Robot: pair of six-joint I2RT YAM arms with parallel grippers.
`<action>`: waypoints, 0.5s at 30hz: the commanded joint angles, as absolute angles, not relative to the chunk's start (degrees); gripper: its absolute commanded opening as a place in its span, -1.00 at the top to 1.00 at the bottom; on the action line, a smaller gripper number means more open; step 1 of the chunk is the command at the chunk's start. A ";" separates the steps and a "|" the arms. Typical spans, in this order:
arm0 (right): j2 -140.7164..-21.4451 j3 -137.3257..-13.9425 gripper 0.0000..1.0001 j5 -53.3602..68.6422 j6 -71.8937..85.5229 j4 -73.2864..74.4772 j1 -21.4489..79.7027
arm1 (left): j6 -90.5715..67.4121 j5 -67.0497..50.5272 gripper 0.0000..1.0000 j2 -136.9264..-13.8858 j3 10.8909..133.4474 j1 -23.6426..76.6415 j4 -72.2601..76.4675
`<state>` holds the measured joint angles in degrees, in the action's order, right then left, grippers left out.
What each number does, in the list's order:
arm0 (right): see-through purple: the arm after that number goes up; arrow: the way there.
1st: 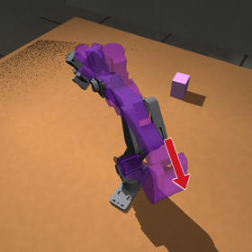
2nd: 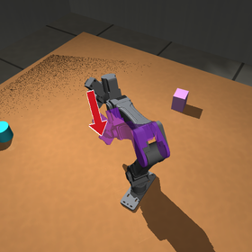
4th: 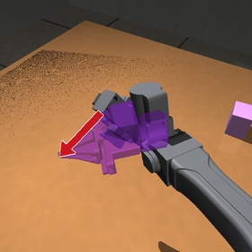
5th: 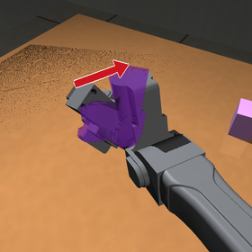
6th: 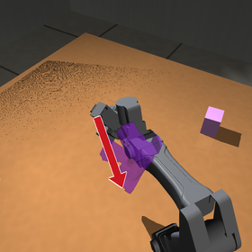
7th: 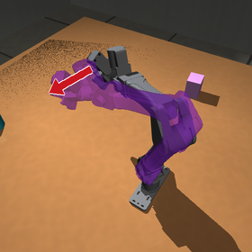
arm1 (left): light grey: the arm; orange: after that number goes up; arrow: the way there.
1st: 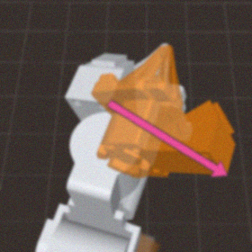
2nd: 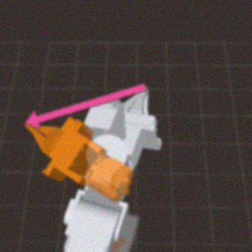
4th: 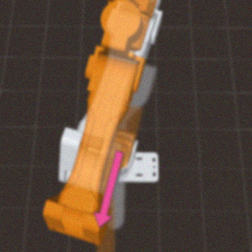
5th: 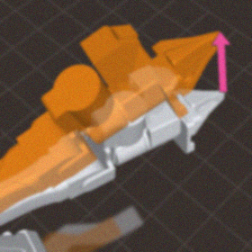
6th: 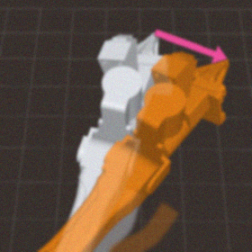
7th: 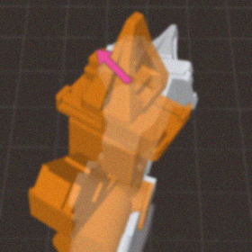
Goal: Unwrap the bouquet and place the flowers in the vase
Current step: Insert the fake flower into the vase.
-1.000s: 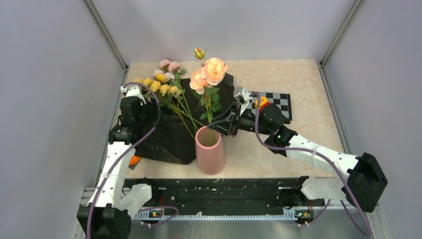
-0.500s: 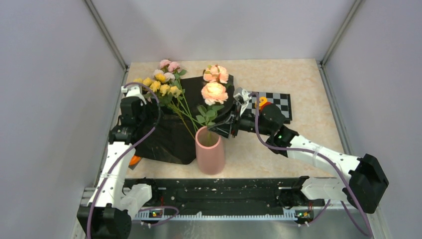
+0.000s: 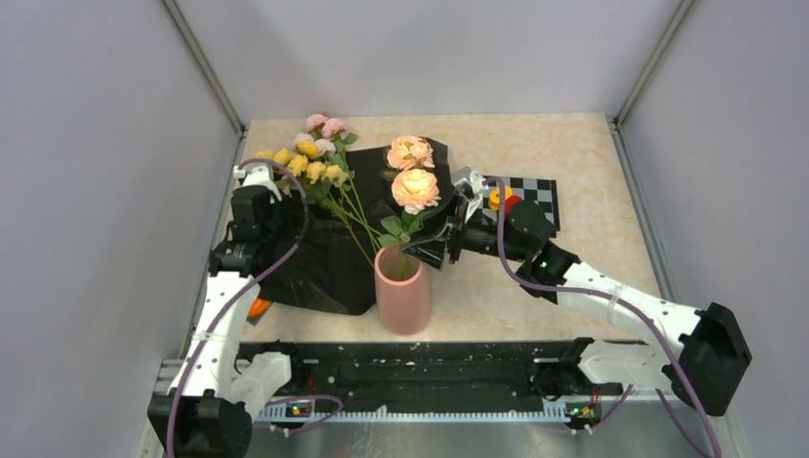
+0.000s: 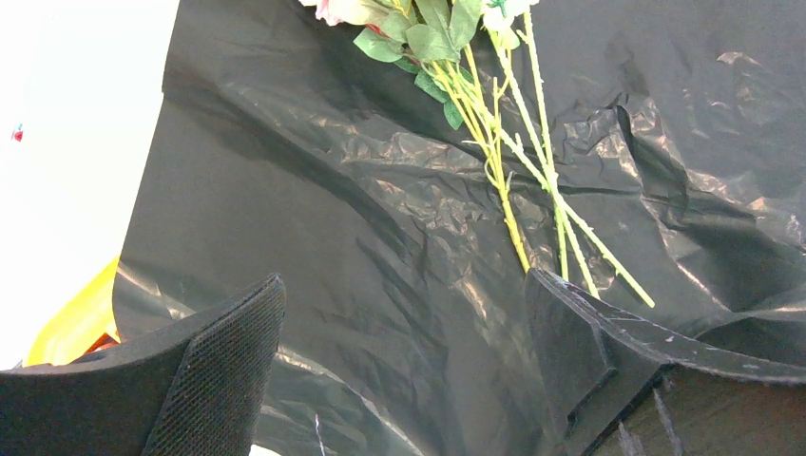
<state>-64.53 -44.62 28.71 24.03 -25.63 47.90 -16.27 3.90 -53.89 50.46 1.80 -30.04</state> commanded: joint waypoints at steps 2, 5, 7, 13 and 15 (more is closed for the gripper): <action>-61.16 -45.28 -0.32 28.43 23.08 -25.36 48.74 | -16.08 3.72 -0.97 -53.61 50.13 1.50 -28.23; -59.44 -44.96 -0.48 28.22 22.89 -24.52 48.84 | -16.32 4.13 -0.97 -53.71 50.10 1.56 -28.38; -57.97 -44.64 -0.55 28.46 22.61 -24.27 48.78 | -16.48 3.70 -0.98 -53.70 50.09 1.54 -28.35; -53.51 -43.93 -0.67 28.47 21.00 -21.52 48.63 | -18.14 0.28 -0.97 -53.19 50.53 1.66 -28.57; -52.54 -43.84 -0.68 28.16 20.66 -19.70 48.17 | -20.80 -0.66 -0.97 -53.36 49.56 1.83 -27.38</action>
